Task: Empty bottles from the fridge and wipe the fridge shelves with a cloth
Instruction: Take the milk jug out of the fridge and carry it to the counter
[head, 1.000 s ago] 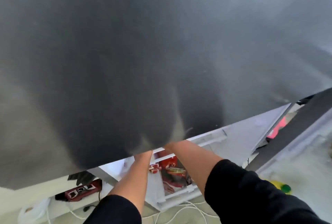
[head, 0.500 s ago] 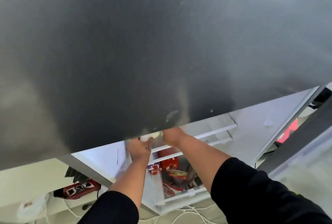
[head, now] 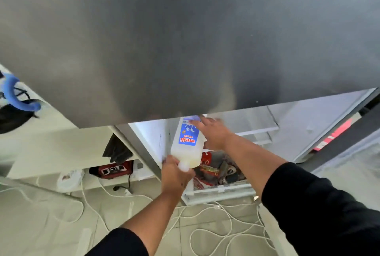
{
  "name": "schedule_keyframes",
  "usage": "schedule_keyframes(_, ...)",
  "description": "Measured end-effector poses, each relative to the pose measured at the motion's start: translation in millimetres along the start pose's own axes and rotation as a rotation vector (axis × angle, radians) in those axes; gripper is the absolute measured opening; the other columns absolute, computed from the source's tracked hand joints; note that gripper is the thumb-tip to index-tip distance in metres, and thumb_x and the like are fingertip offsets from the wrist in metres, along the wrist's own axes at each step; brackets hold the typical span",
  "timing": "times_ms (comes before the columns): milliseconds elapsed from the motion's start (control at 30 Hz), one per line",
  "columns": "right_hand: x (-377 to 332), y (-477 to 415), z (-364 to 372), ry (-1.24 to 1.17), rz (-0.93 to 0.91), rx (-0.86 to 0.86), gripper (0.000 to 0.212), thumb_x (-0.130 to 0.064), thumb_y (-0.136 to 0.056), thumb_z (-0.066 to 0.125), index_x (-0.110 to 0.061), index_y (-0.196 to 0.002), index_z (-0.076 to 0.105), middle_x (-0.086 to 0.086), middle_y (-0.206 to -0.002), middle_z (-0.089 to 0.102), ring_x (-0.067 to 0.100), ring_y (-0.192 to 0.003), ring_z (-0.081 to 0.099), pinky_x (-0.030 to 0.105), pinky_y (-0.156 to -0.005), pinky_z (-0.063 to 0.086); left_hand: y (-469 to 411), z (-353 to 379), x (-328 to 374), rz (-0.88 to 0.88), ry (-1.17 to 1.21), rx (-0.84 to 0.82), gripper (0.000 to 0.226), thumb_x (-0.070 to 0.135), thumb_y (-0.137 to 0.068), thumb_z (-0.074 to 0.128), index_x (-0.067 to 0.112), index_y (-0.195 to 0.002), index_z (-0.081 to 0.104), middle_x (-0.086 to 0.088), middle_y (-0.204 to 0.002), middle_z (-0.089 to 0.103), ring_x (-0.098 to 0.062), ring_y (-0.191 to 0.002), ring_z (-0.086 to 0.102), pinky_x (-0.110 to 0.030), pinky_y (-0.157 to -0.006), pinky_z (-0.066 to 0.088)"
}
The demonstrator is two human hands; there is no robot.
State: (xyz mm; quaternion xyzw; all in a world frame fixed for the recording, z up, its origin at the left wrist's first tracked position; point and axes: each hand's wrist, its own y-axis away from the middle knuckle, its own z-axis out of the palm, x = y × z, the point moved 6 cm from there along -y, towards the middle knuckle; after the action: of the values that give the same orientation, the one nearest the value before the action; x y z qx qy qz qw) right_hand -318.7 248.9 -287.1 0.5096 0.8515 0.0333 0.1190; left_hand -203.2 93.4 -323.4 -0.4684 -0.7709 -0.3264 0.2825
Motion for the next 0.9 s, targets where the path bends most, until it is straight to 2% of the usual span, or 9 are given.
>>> schedule_keyframes(67,-14,5,8,0.144,-0.167,-0.107,0.112,-0.016,-0.074,0.075,-0.038,-0.152,-0.003,0.002,-0.163,-0.004,0.026,-0.149,0.008,0.051,-0.115,0.026,15,-8,-4,0.037,0.030,0.007,0.044,0.022,-0.052,0.076,0.013,-0.084,0.047,-0.006,-0.088,0.056,-0.027,-0.077,0.059,-0.035,-0.060,0.052)
schedule_keyframes(167,-29,14,8,0.177,-0.297,-0.085,0.114,-0.036,-0.069,0.079,-0.031,-0.154,0.002,0.000,-0.163,0.002,0.022,-0.150,0.009,0.047,-0.118,0.020,26,-28,1,0.159,-0.032,0.007,0.046,0.031,-0.050,0.074,0.016,-0.083,0.047,-0.002,-0.087,0.055,-0.022,-0.075,0.055,-0.029,-0.060,0.045)
schedule_keyframes(300,-38,20,-3,0.161,-0.357,-0.015,0.121,-0.054,-0.062,0.076,-0.024,-0.154,0.001,0.002,-0.163,0.006,0.019,-0.149,0.013,0.046,-0.118,0.020,28,-66,24,0.416,-0.258,-0.032,0.048,0.026,-0.053,0.079,0.010,-0.093,0.057,-0.003,-0.094,0.051,-0.025,-0.082,0.055,-0.025,-0.066,0.039)
schedule_keyframes(367,-43,25,-7,0.144,-0.383,0.012,0.118,-0.059,-0.058,0.073,-0.018,-0.151,0.011,0.007,-0.157,0.026,0.022,-0.144,0.029,0.042,-0.115,0.024,29,-81,44,0.576,-0.391,-0.095,0.051,0.026,-0.055,0.078,0.007,-0.099,0.060,-0.008,-0.099,0.053,-0.029,-0.089,0.057,-0.029,-0.072,0.045)
schedule_keyframes(433,-49,38,-2,0.083,-0.384,0.037,0.108,-0.061,-0.056,0.068,-0.015,-0.144,0.027,0.006,-0.140,0.048,0.024,-0.131,0.046,0.038,-0.109,0.033,36,-83,63,0.688,-0.513,-0.220,0.056,0.030,-0.056,0.077,0.009,-0.106,0.061,-0.008,-0.105,0.055,-0.029,-0.095,0.057,-0.028,-0.075,0.044)
schedule_keyframes(500,-54,57,15,-0.078,-0.351,0.046,0.106,-0.054,-0.055,0.076,-0.012,-0.142,0.034,0.005,-0.136,0.051,0.025,-0.125,0.050,0.033,-0.105,0.036,44,-77,74,0.763,-0.614,-0.326,0.060,0.035,-0.058,0.076,0.014,-0.112,0.060,-0.005,-0.109,0.054,-0.023,-0.096,0.054,-0.024,-0.072,0.038)
schedule_keyframes(600,-67,88,42,-0.503,-0.284,0.107,0.101,-0.031,-0.048,0.086,-0.013,-0.137,0.042,0.006,-0.129,0.056,0.022,-0.116,0.055,0.016,-0.098,0.039,47,-77,69,0.720,-0.636,-0.481,0.060,0.036,-0.058,0.077,0.024,-0.114,0.059,0.007,-0.108,0.049,-0.015,-0.098,0.050,-0.023,-0.071,0.038)
schedule_keyframes(733,-84,116,72,-0.766,-0.123,0.093,0.101,-0.029,-0.049,0.087,-0.019,-0.138,0.040,-0.001,-0.130,0.053,0.015,-0.119,0.053,0.036,-0.097,0.047,44,-87,56,0.660,-0.574,-0.615,0.055,0.032,-0.056,0.076,0.031,-0.109,0.062,0.012,-0.104,0.052,-0.013,-0.096,0.053,-0.031,-0.079,0.050)
schedule_keyframes(900,-89,146,79,-0.950,0.032,0.133,0.101,-0.020,-0.049,0.090,-0.021,-0.137,0.040,-0.004,-0.128,0.054,0.011,-0.119,0.054,0.041,-0.097,0.047,50,-89,52,0.620,-0.313,-0.642,0.053,0.025,-0.056,0.078,0.035,-0.107,0.067,0.015,-0.105,0.061,-0.015,-0.086,0.063,-0.026,-0.071,0.053)
